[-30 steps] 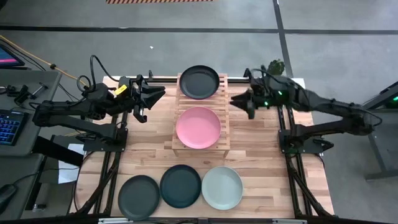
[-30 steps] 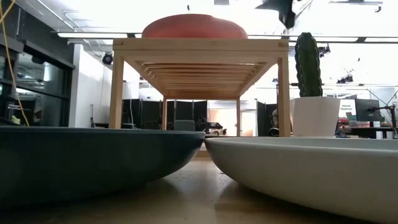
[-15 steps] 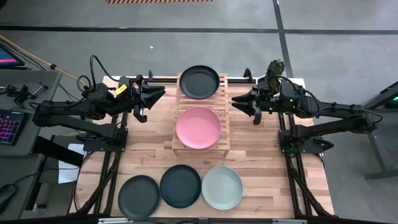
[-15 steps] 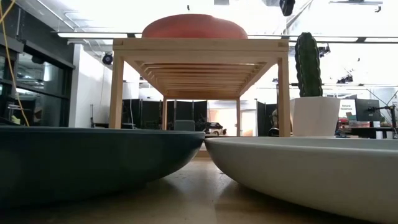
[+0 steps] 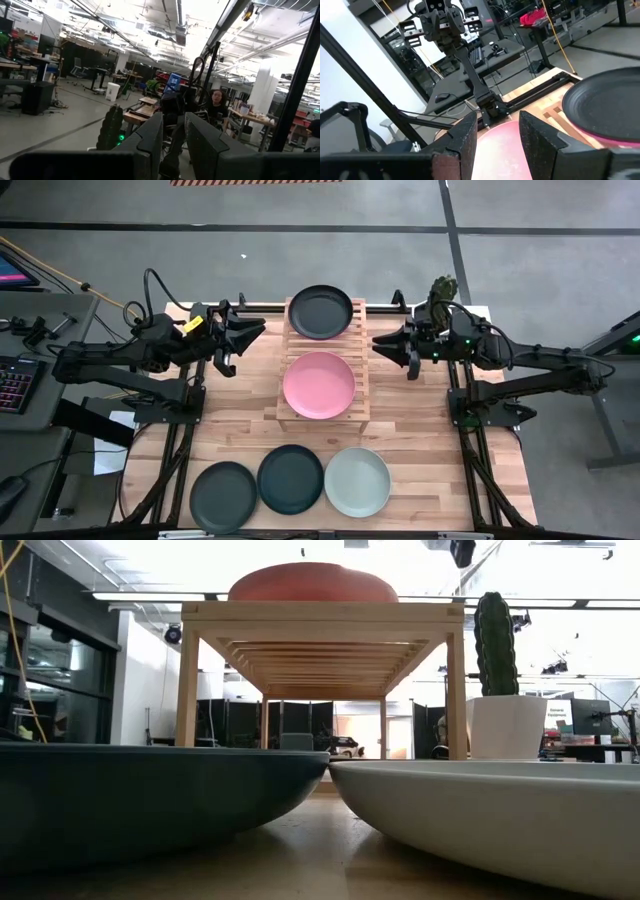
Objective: Place and stack plates onto a shelf
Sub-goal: Stack the left black plate on top of the light pink plate on the shelf
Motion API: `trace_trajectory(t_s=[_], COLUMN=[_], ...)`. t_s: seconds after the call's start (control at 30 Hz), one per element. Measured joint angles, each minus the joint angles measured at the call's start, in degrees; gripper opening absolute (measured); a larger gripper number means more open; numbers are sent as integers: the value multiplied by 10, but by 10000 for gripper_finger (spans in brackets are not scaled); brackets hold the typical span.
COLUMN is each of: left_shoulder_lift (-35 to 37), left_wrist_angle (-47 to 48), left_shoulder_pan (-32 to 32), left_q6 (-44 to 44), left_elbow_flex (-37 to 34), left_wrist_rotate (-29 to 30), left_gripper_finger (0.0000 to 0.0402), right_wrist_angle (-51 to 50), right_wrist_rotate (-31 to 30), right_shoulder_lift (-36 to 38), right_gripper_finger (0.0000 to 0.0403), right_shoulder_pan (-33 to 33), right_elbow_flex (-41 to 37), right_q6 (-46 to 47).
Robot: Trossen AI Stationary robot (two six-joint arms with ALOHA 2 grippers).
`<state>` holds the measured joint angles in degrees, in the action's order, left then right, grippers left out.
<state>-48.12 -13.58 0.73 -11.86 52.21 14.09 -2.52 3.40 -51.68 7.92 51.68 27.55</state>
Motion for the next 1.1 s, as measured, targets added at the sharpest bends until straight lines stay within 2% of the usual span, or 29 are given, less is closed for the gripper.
trace_trajectory(t_s=[0.17, 0.27, 0.4, 0.6, 0.73, 0.87, 1.0, 1.1], left_shoulder_lift=[0, 0, 0, -12, -21, -52, -94, -128], left_wrist_angle=[1, 46, 178, 393, 526, 646, 674, 673], left_shoulder_pan=[0, 0, 4, 46, 101, 187, 290, 350], left_q6=[0, 0, -14, -73, -175, -269, -288, -261], left_elbow_flex=[0, 19, 76, 149, 158, 145, 88, 36], left_wrist_rotate=[-5, -6, -13, -63, -113, -148, -170, -169], left_gripper_finger=[74, 76, 89, 128, 153, 163, 162, 162], right_wrist_angle=[-8, -11, -12, -13, -15, -16, -16, -15], right_wrist_rotate=[0, 0, 0, 0, 0, 0, 0, 0], right_shoulder_lift=[0, 0, 0, -1, -1, -1, -1, -1], right_gripper_finger=[129, 129, 129, 129, 129, 129, 129, 129], right_shoulder_pan=[0, 0, 0, 0, 0, 0, 0, 0], right_elbow_flex=[0, 0, 0, 0, 0, 0, 0, 0], right_q6=[7, 7, 8, 9, 9, 9, 9, 9])
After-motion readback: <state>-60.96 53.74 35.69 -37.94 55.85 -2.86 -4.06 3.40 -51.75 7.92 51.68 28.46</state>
